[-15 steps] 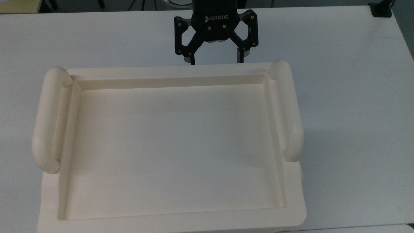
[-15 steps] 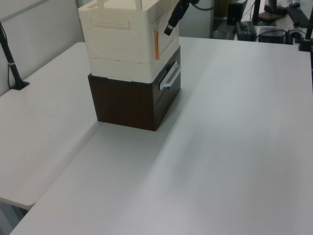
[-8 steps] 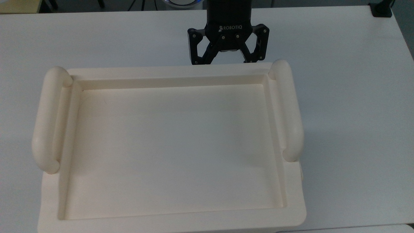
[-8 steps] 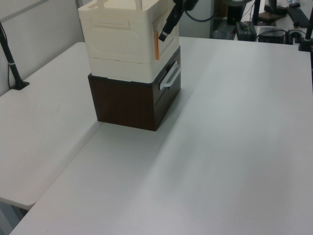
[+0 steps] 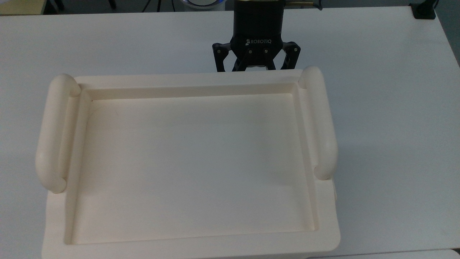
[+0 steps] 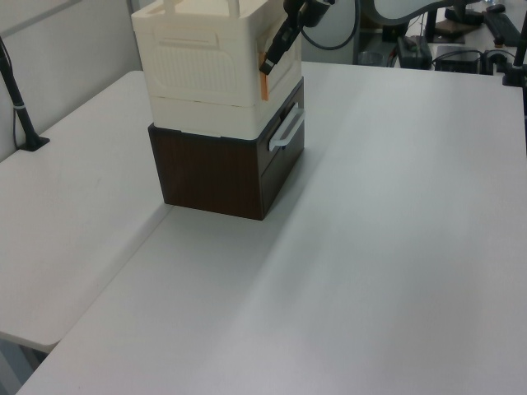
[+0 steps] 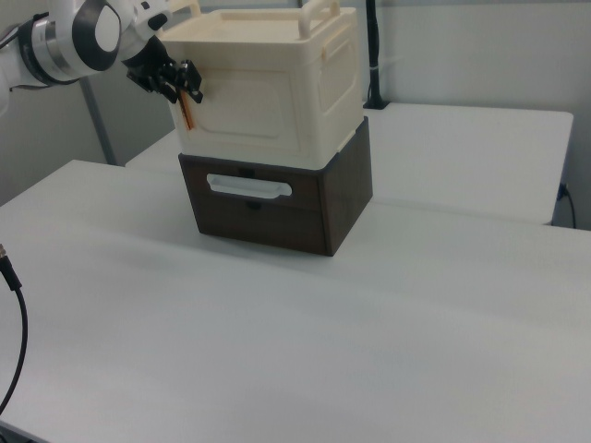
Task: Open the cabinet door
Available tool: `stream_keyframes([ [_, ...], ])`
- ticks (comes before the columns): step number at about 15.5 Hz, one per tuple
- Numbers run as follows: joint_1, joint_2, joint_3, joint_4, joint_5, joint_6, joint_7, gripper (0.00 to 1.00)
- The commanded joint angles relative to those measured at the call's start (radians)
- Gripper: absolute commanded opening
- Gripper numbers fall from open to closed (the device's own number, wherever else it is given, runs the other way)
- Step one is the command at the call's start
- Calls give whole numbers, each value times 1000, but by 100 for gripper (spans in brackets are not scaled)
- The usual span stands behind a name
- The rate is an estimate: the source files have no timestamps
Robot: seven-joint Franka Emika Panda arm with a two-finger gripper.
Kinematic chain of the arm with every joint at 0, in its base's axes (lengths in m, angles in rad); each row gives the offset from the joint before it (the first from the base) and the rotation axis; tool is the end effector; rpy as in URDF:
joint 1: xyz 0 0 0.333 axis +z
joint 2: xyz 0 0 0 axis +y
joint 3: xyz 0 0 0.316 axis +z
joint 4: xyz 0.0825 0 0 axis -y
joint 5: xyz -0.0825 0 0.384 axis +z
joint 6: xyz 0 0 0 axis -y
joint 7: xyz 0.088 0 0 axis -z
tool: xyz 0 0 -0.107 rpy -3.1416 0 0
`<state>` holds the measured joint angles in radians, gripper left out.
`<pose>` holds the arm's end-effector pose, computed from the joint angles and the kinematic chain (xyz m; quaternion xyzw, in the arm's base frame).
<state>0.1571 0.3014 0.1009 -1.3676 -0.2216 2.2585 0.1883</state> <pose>0.6765 0.1604 0.6161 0.9505 0.0689 0.3022 0.0223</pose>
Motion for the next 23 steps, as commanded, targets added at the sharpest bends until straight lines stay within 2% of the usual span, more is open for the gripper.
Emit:
stream_keyframes([
  [1, 13, -2, -7, 4, -21, 6, 34, 38],
  [4, 19, -4, -7, 2, -15, 3, 36, 28],
  [5, 24, -4, -7, 2, -13, 1, 37, 21],
  [9, 24, -8, -7, -17, -19, -11, 86, 10],
  [15, 15, -34, -7, -19, -10, -128, 88, 7],
  [19, 12, -82, -7, -42, -5, -275, 82, 8],
  [20, 10, -94, -7, -53, -4, -302, 82, 19],
  [21, 2, -103, -7, -60, 2, -338, 79, 47],
  [23, -14, -117, -9, -62, 34, -417, 60, 94],
])
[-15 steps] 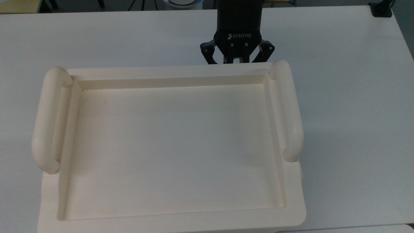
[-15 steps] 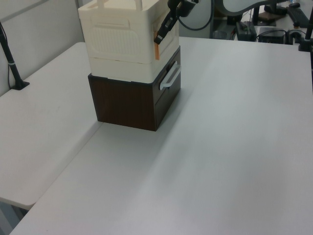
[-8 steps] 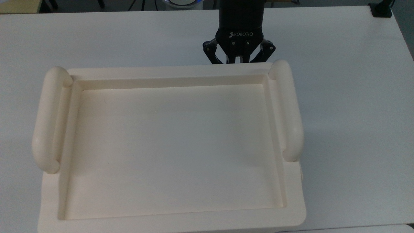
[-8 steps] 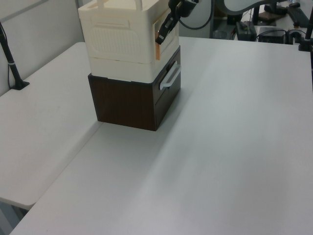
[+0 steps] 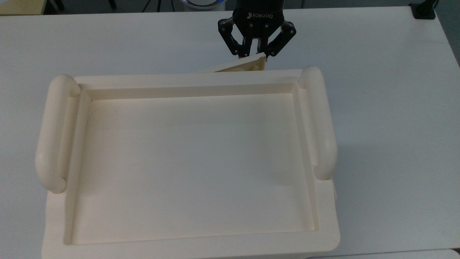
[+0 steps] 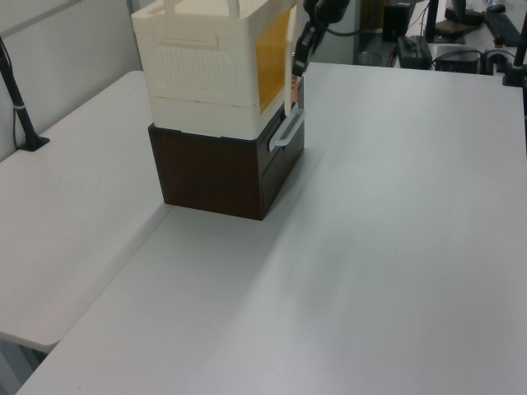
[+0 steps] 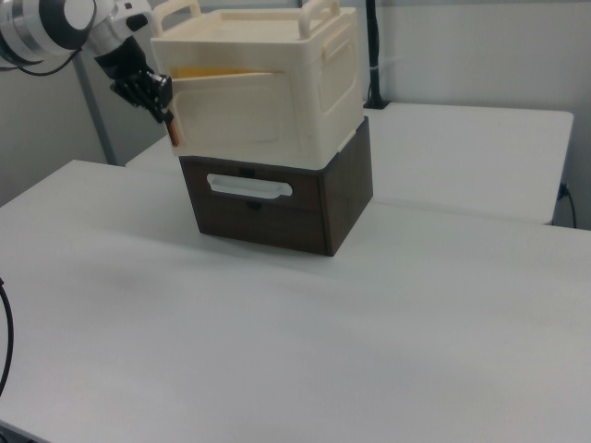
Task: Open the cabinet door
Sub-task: 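Pull the door edge outward, swinging the cream door open on its hinge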
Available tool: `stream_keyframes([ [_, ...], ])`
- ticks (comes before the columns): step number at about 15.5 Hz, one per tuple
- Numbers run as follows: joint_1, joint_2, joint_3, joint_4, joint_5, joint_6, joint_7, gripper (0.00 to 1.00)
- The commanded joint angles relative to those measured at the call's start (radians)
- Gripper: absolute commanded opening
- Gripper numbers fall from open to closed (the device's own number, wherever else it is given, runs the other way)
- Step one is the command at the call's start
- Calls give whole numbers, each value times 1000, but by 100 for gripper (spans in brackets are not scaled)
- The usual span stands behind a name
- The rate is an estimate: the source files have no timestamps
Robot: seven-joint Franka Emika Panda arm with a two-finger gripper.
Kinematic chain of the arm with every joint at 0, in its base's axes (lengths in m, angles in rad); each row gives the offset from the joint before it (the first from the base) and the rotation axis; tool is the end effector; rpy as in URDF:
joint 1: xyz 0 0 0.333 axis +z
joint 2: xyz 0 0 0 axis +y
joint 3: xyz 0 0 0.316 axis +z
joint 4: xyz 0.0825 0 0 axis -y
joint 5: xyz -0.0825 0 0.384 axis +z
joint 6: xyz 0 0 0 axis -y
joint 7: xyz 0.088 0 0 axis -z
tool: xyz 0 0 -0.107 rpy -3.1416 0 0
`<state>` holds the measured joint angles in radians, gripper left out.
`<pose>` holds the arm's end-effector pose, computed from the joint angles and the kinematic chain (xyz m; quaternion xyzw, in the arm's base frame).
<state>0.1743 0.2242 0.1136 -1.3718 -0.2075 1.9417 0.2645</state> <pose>0.6349 0.1638 0.6266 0.9806 0.0282 0.1897 0.0392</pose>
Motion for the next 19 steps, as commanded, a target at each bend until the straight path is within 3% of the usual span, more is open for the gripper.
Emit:
stream_keyframes([
  [1, -36, -49, -22, -58, 31, -148, -24, 100],
  [7, -38, -141, -29, -41, 80, -407, -137, 100],
  [10, -39, -169, -32, 14, 94, -486, -142, 100],
  [14, -47, -161, -35, 89, 105, -402, -133, 100],
  [19, -55, -135, -37, 77, 134, -224, -126, 100],
])
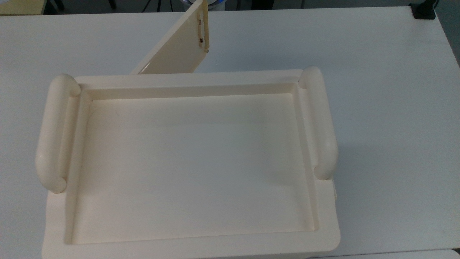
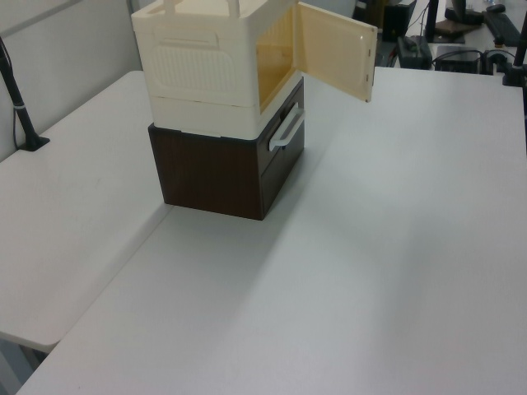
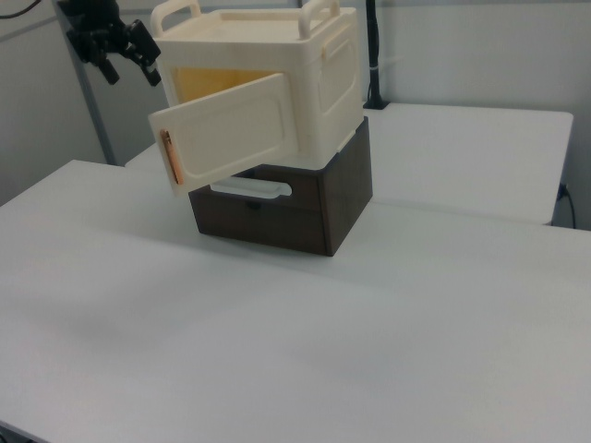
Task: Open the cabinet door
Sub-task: 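Pull the door edge outward, swinging the cream door open on its hinge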
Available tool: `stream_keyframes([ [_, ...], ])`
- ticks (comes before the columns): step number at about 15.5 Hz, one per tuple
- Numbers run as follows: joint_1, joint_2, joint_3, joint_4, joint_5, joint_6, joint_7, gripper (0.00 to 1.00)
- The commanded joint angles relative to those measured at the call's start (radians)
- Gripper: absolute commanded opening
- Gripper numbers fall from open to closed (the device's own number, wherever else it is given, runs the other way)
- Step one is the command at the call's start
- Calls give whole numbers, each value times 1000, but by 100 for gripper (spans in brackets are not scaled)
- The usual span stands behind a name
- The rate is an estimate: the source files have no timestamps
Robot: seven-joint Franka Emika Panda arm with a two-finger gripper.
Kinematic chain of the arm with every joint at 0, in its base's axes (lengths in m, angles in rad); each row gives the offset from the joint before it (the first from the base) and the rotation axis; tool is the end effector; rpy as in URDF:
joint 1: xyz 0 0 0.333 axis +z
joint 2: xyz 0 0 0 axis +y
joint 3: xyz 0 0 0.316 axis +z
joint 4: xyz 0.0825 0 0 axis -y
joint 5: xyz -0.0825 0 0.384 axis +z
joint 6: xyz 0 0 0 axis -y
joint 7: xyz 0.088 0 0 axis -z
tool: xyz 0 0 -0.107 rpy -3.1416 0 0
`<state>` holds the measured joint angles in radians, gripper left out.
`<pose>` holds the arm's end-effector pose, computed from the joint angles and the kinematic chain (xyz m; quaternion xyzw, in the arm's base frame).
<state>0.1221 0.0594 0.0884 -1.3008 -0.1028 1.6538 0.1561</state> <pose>0.5643 0.1079 0.7281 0.9878 0.0231 0.1526 0.0212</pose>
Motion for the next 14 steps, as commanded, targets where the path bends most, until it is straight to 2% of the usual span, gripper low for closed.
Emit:
stream_keyframes([
  [1, -2, 33, -12, 2, 29, 64, -20, 100],
  [5, -15, 53, -13, -47, 29, 61, -29, 100],
  [8, -67, 50, -15, -69, 23, 40, -35, 100],
  [11, -85, 50, -53, -74, 20, 12, -65, 100],
  [14, -87, 53, -59, -80, 20, 3, -72, 100],
])
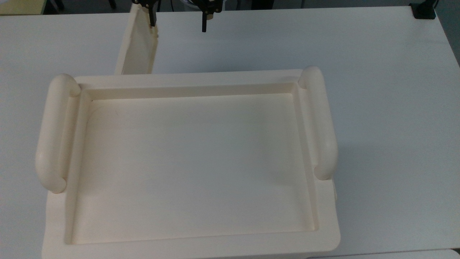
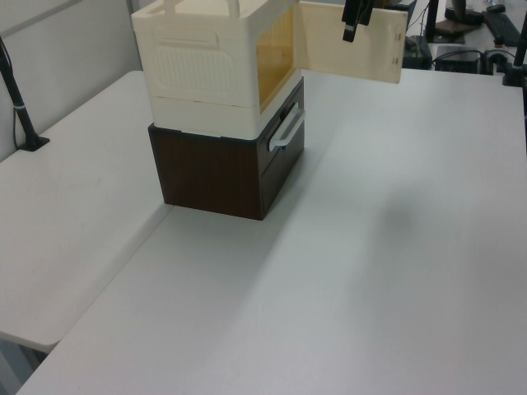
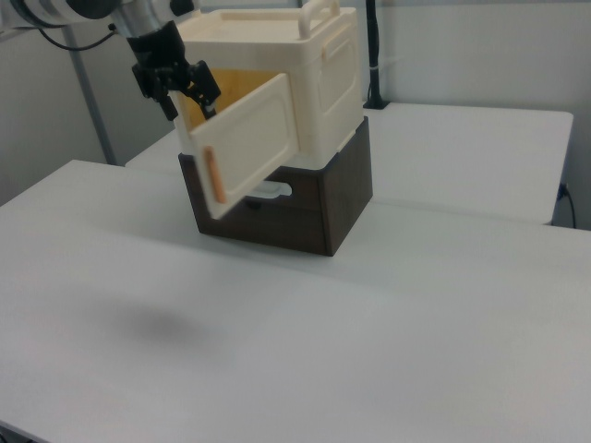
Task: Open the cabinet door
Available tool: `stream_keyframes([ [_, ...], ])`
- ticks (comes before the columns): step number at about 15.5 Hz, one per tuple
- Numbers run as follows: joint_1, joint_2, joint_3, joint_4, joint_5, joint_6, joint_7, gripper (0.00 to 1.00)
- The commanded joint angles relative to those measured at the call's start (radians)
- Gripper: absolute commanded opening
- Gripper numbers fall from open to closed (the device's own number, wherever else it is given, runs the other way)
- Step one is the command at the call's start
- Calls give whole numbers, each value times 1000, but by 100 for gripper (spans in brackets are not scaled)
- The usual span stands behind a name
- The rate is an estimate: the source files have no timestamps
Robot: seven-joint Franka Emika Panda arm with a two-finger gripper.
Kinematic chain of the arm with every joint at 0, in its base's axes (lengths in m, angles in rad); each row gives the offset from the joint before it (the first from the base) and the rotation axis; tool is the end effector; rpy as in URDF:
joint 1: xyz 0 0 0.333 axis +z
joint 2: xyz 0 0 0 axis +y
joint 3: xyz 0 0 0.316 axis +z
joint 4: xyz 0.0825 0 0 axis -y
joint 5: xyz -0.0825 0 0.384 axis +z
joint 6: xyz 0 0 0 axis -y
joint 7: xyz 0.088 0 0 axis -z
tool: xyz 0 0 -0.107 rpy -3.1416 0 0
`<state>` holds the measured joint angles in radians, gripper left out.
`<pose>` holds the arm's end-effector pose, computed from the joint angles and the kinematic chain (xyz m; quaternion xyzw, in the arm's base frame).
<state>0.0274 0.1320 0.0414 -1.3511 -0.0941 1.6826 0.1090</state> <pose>0.6054 0.0306 0.6642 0.9938 -0.0199 0.1031 0.0353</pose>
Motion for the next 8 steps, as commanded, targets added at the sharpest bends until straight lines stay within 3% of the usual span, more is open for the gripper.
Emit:
stream_keyframes([
  [1, 9, -20, -12, -55, 11, -34, -26, 100],
  [5, 20, -31, -8, -169, 8, -21, -28, 100],
  [8, 22, -40, -6, -187, 11, -32, -28, 100],
])
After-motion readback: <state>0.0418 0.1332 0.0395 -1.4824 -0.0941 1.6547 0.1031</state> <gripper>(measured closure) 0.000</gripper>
